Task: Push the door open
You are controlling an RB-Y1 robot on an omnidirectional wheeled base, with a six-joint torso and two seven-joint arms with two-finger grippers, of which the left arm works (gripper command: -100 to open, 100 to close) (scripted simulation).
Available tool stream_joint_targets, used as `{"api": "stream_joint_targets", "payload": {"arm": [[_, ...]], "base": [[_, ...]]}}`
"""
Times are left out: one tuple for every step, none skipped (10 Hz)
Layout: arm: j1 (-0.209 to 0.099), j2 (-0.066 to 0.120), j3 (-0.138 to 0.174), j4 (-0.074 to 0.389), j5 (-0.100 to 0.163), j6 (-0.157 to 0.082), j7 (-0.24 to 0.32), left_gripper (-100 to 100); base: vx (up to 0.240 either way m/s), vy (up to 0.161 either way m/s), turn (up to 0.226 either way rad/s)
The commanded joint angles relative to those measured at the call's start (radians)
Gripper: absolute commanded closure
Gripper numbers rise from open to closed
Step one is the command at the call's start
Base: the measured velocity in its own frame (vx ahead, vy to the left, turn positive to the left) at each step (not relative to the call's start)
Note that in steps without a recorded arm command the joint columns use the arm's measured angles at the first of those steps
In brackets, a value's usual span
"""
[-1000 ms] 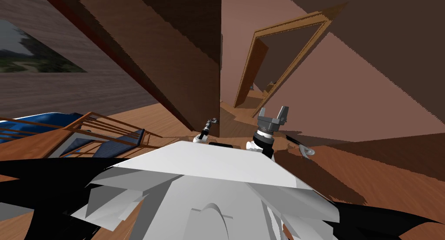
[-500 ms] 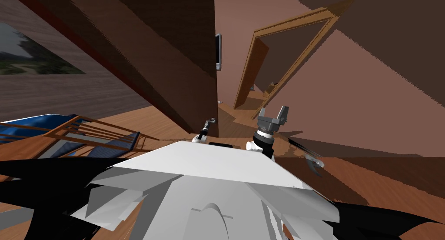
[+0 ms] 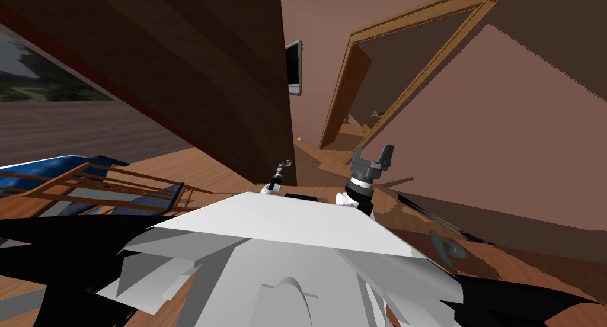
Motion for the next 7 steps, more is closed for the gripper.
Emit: {"api": "stream_joint_targets", "payload": {"arm": [[-0.019, 0.019, 0.026, 0.026, 0.013, -0.011, -0.003, 100], [-0.019, 0.019, 0.026, 0.026, 0.013, -0.011, -0.003, 100], [-0.019, 0.022, 0.046, 0.027, 0.024, -0.012, -0.011, 100], [-0.019, 0.024, 0.059, 0.028, 0.031, -0.012, -0.015, 100], [-0.019, 0.025, 0.072, 0.029, 0.038, -0.012, -0.020, 100], [-0.019, 0.025, 0.072, 0.029, 0.038, -0.012, -0.020, 100], [-0.019, 0.025, 0.091, 0.030, 0.048, -0.013, -0.028, 100]], "base": [[0.168, -0.091, 0.068], [0.117, -0.049, 0.025], [0.121, -0.073, 0.067], [0.191, -0.141, 0.076], [0.214, -0.138, 0.093], [0.133, -0.072, 0.044], [0.153, -0.080, 0.064]]}}
